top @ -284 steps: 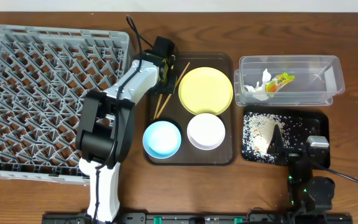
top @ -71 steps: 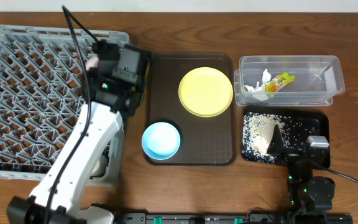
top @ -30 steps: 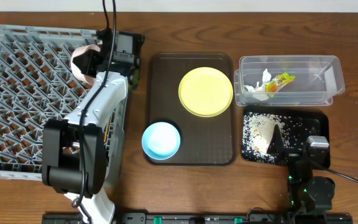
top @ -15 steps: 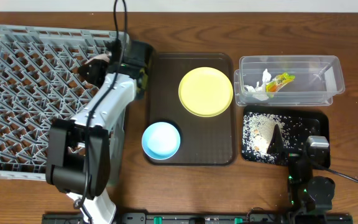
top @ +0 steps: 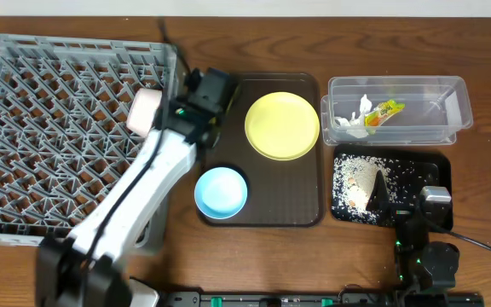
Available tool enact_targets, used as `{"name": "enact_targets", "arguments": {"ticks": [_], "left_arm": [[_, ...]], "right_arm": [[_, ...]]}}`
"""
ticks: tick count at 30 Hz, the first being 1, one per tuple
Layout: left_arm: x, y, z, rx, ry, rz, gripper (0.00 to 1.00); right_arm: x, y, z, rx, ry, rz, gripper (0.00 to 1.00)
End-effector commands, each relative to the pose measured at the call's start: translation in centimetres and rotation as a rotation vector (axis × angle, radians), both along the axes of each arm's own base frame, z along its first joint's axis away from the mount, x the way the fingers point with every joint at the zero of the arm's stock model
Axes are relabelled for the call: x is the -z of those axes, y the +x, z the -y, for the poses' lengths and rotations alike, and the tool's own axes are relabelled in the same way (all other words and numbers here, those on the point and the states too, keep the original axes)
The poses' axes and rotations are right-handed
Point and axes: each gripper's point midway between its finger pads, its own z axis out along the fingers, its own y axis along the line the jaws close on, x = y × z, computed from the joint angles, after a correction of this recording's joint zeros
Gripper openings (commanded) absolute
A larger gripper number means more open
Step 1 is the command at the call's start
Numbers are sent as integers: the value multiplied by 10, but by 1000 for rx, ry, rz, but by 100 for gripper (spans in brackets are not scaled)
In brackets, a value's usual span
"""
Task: Sort waste into correct bins and load items into the dishwasher
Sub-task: 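Reach the left gripper to the light-blue bowl and grasp its rim, then carry the light-blue bowl into the dish rack and release it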
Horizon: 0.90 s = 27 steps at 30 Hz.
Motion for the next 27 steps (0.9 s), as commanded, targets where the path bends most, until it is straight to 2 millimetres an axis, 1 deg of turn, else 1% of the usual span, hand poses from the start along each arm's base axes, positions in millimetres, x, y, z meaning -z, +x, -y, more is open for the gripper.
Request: {"name": "enact_targets", "arguments": {"ticks": [1, 3, 4, 7, 12, 16, 18, 21, 22, 23, 25, 27], "left_arm": [[3, -35, 38, -17, -328, -127, 60], [9, -54, 38, -62, -358, -205, 59], [18, -66, 37, -70, -359, -263, 59], [41, -82, 35, -91, -352, -339, 59], [76, -92, 28, -144, -344, -361, 59], [101, -102, 18, -211, -348, -376, 58], [112, -104, 14, -221, -349, -375, 54], [127, -105, 10, -231, -356, -365, 50], [132, -106, 9, -232, -357, -363, 47], [135, -107, 9, -234, -360, -366, 43], [138, -110, 15, -227, -394, -387, 36], [136, -110, 23, -216, -434, -398, 22]], "right_arm": [[0, 0, 2, 11, -11, -1, 99], [0, 0, 3, 11, -11, -1, 99], [0, 0, 2, 11, -11, -1, 99], [0, 0, 3, 11, -11, -1, 99], [0, 0, 3, 11, -11, -1, 99], [0, 0, 3, 11, -11, -1, 99], [0, 0, 3, 11, -11, -1, 99], [0, 0, 2, 11, -11, -1, 99], [0, 0, 3, 11, -11, -1, 99], [0, 0, 2, 11, -11, -1, 99], [0, 0, 2, 11, -11, -1, 99], [0, 0, 3, 11, -11, -1, 99]]}}
